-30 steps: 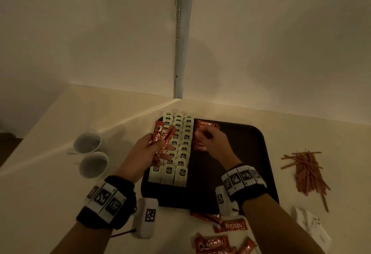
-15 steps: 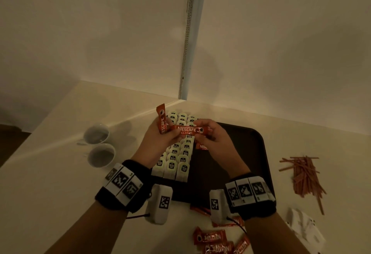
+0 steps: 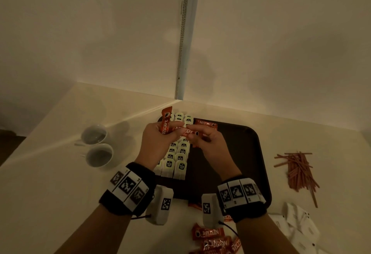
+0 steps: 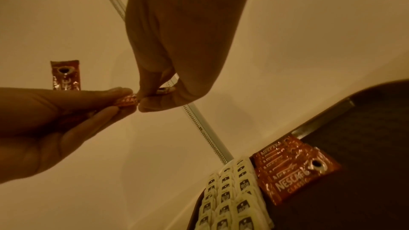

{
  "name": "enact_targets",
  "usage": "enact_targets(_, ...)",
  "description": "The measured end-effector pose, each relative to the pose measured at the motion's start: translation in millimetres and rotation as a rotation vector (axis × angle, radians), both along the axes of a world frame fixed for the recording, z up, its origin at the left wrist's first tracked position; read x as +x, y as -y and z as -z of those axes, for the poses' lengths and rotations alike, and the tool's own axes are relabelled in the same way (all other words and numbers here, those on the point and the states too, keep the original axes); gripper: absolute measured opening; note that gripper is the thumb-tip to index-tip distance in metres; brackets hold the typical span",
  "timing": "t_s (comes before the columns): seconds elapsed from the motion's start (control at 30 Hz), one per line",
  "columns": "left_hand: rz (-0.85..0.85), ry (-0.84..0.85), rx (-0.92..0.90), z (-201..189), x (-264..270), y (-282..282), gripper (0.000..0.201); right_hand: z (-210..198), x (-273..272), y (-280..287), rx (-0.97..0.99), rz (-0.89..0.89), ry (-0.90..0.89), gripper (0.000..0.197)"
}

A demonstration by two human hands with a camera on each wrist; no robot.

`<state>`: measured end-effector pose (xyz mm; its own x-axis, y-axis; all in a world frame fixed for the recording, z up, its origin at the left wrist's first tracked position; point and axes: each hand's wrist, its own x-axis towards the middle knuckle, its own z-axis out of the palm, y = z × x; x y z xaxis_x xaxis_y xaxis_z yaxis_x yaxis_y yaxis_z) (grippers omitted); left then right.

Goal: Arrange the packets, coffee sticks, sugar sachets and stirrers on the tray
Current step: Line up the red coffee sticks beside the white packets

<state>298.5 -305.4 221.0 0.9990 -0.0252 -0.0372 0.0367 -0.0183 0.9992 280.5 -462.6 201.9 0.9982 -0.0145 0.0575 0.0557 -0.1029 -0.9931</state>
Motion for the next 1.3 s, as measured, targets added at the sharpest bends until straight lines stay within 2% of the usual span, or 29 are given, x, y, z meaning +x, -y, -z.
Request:
enact_targets(0.13, -0.037, 0.042, 0.051, 0.8, -1.4, 2.4, 0.016, 2.8, -3.8, -0.2, 0.233, 0.039, -0.090, 0.019)
enact_targets(0.33, -0.069, -0.013, -0.068, 15.8, -3.9, 1.1, 0.018, -1.7, -1.2, 11.4, 0.271, 0.013, -0.186, 0.018)
enact_targets(0.47, 0.002, -0.109, -0.072, 24.4, -0.5, -0.9, 0.016, 3.3, 1.4, 26.3, 0.135, -0.064, -0.229, 0.024)
enact_targets(0.57, 0.029, -0.232, -0.129, 27.0, 3.3, -6.9, 0.021, 16.3, 10.1, 46.4, 0.001, 0.060, -0.217, 0.023)
enact_targets(0.67, 0.013, -0.297, -0.053, 30.2, 2.8, -15.4, 0.022, 46.5, 20.8, 74.1, -0.279, 0.227, -0.244, 0.017)
enact_targets(0.77, 0.040, -0.351, 0.032, 36.4, 1.6, -23.7, 0.025, 80.0, 22.4, 91.7, -0.446, 0.253, -0.358, 0.016)
enact_targets(0.9, 0.049, -0.439, -0.030, 45.6, 0.5, -31.5, 0.042, 109.6, 21.8, 96.0, -0.441, 0.211, -0.473, 0.016)
enact_targets(1.13, 0.062, -0.478, 0.048, 56.7, 7.9, -37.2, 0.037, 117.8, 38.0, 88.0, -0.443, 0.321, -0.496, 0.013)
enact_targets(1.3, 0.072, -0.450, 0.065, 55.5, 6.7, -38.9, 0.037, 117.7, 43.1, 84.9, -0.484, 0.320, -0.507, 0.016)
